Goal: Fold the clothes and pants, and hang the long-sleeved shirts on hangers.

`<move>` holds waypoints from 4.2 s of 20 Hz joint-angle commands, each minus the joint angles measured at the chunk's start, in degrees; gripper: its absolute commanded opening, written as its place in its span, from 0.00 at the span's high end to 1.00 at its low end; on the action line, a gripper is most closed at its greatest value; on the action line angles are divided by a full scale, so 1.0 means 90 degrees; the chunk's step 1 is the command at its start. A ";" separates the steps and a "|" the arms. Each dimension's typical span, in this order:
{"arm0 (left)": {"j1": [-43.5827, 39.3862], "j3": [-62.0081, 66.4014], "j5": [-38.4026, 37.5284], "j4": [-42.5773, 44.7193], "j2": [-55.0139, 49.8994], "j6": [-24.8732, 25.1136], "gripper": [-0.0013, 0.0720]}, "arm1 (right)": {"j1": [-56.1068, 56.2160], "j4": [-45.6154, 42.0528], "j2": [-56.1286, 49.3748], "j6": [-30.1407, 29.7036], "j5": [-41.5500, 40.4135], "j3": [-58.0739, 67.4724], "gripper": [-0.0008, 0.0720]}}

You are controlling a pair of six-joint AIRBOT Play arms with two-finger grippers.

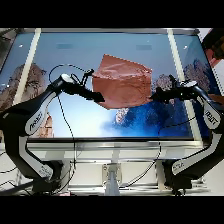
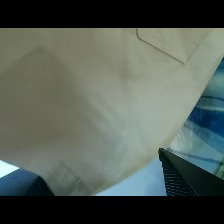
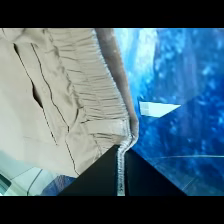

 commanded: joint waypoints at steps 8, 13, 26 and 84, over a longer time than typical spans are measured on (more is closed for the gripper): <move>-0.0073 -0.0002 -0.2390 0.0083 0.0206 0.0454 0.04 | 0.0005 0.0070 0.0005 0.0000 0.0080 0.0007 0.96; 0.0296 -0.0002 -0.3140 0.0083 0.0386 0.0449 0.05 | 0.0005 0.0068 0.0005 0.0000 0.0168 0.0007 0.96; 0.0801 -0.0085 -0.1438 0.1251 0.0374 -0.1341 0.06 | 0.0005 0.0056 0.0005 0.0000 0.0231 0.0007 0.96; 0.0755 -0.1812 0.1355 -0.0034 0.9187 -0.2705 0.97 | 0.0005 0.1603 0.8099 0.1129 0.1396 -0.0019 0.96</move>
